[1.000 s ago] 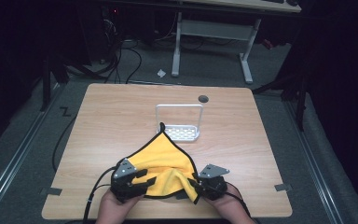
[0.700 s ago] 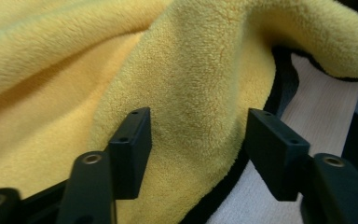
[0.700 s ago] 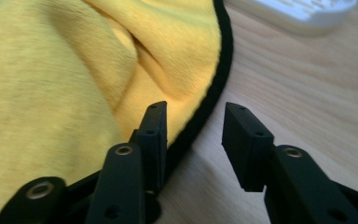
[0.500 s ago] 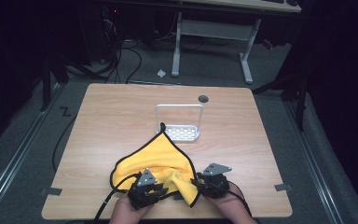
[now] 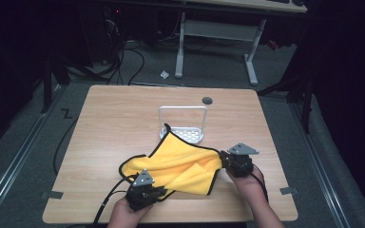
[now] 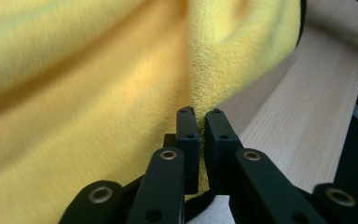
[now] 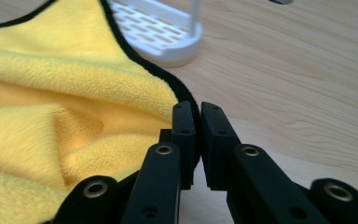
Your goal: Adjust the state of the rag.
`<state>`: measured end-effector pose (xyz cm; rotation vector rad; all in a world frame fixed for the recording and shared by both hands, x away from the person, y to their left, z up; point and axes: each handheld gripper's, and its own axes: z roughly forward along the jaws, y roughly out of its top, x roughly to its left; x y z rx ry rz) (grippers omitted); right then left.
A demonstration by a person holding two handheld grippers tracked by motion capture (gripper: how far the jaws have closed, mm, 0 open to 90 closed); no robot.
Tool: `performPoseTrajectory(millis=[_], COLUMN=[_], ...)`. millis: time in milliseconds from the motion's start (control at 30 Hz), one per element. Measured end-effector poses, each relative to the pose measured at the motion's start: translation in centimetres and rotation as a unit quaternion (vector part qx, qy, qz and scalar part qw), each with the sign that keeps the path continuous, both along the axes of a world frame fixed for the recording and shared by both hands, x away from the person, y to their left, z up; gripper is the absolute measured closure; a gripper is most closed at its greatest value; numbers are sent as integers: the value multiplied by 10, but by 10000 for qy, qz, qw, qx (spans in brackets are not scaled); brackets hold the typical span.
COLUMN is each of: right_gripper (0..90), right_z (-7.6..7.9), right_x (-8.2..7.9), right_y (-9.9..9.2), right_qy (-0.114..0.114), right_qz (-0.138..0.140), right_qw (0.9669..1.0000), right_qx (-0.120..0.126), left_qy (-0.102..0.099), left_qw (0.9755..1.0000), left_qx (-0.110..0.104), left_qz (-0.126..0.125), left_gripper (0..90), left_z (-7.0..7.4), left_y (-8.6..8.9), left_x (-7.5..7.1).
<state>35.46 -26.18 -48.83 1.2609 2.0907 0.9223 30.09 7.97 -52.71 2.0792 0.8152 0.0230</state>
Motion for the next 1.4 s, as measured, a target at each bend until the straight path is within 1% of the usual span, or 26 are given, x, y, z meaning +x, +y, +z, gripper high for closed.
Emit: performPoseTrajectory(millis=[67, 100, 133, 200, 233, 267, 333, 367, 433, 500, 533, 600, 667, 733, 800, 833, 867, 900, 933, 967, 1033, 1133, 1200, 1267, 1333, 1400], right_gripper=[850, 851, 852, 846, 834, 805, 724, 694, 677, 673, 673, 658, 615, 556, 520, 538, 637, 764, 827, 843, 843, 814, 761, 691, 631, 594], right_z=[-1, -1, -1, 0, 0, 1, 3, 5, 9, 15, 17, 14, 4, -7, -17, -21, -25, -29, -29, -26, -11, 14, 21, 22, 21, 22], right_x=[8, 12, 16, 24, 27, 28, 27, 25, 16, 1, -8, -24, -36, -42, -41, -39, -36, -34, -32, -31, -22, -5, 7, 14, 15, 9], right_y=[-5, -8, -10, -14, -15, -14, -13, -13, -11, -9, -8, -4, -2, -5, -8, -10, -11, -12, -12, -12, -16, -26, -26, -23, -22, -23], right_qy=[26, 23, 9, 44, 58, 60, 9, -1, -84, -220, -273, -197, -96, 26, 215, 333, 457, 553, 529, 420, 122, -190, -223, -130, -124, -175], right_qz=[-96, -158, -217, -244, -243, -267, -326, -309, -292, -203, -141, -23, 14, -100, -165, -177, -144, -87, -69, -92, -212, -416, -468, -484, -477, -474], right_qw=[9999, 9999, 9997, 9997, 9997, 9996, 9995, 9995, 9995, 9995, 9994, 9994, 9997, 9999, 9996, 9993, 9988, 9984, 9985, 9991, 9997, 9989, 9987, 9987, 9987, 9987], right_qx=[-43, -37, -55, 6, 9, 30, 3, 60, 76, 85, 147, 275, 242, 136, 83, 81, 121, 115, 92, 26, -26, 65, 3, -88, -136, -93], left_qy=[-18, -72, -91, -32, -26, 8, 73, 96, 121, 132, 146, 152, 146, 143, 114, 115, 112, 112, 151, 201, 218, 266, 232, 164, 65, -66], left_qw=[10000, 9999, 9999, 9998, 9997, 9998, 9999, 9998, 9997, 9997, 9997, 9997, 9998, 9998, 9998, 9999, 9999, 9999, 9998, 9997, 9997, 9991, 9989, 9989, 9987, 9985], left_qx=[9, 35, 4, -128, -120, -103, -62, -98, -153, -151, -136, -110, -89, -80, -50, -33, -14, -14, -36, -63, -88, -199, -183, -226, -335, -453], left_qz=[28, 74, 129, 178, 188, 185, 128, 113, 128, 134, 127, 127, 132, 130, 121, 115, 114, 114, 111, 83, -50, -278, -376, -380, -390, -290], left_gripper=[850, 853, 854, 852, 846, 830, 740, 707, 651, 637, 627, 603, 593, 585, 585, 586, 593, 610, 631, 656, 687, 665, 608, 556, 501, 468], left_z=[1, 1, 2, 4, 5, 4, 1, 0, 0, -1, -2, -3, -4, -4, -4, -4, -5, -5, -6, -6, -6, -7, -6, -2, 4, 12], left_y=[1, 3, 6, 11, 12, 12, 10, 10, 9, 9, 8, 8, 7, 6, 5, 5, 5, 5, 4, 3, -1, -9, -13, -12, -6, 5], left_x=[1, 1, 2, 5, 5, 5, 4, 3, 4, 4, 5, 5, 4, 4, 3, 4, 3, 3, 3, 3, 1, -4, -6, -7, -6, -3])
